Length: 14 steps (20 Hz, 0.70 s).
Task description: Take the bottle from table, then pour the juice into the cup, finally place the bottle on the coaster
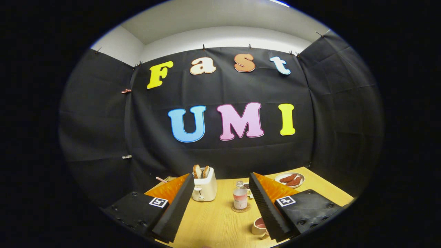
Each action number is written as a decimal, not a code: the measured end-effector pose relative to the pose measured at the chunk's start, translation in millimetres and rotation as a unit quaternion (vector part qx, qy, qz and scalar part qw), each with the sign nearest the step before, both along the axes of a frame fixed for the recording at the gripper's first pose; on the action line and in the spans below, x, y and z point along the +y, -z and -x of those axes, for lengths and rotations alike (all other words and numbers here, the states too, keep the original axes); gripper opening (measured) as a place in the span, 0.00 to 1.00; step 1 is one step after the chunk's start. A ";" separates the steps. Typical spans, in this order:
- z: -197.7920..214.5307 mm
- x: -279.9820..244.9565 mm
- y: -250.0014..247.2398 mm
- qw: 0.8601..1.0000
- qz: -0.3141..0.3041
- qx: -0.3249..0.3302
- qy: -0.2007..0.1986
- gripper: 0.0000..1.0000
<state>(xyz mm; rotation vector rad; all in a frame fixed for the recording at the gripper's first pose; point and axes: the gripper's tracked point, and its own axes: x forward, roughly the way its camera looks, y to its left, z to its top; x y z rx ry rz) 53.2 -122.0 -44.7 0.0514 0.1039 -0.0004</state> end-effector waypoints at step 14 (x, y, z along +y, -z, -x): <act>24.1 -43.3 -12.4 1.000 0.016 -0.008 0.004 0.98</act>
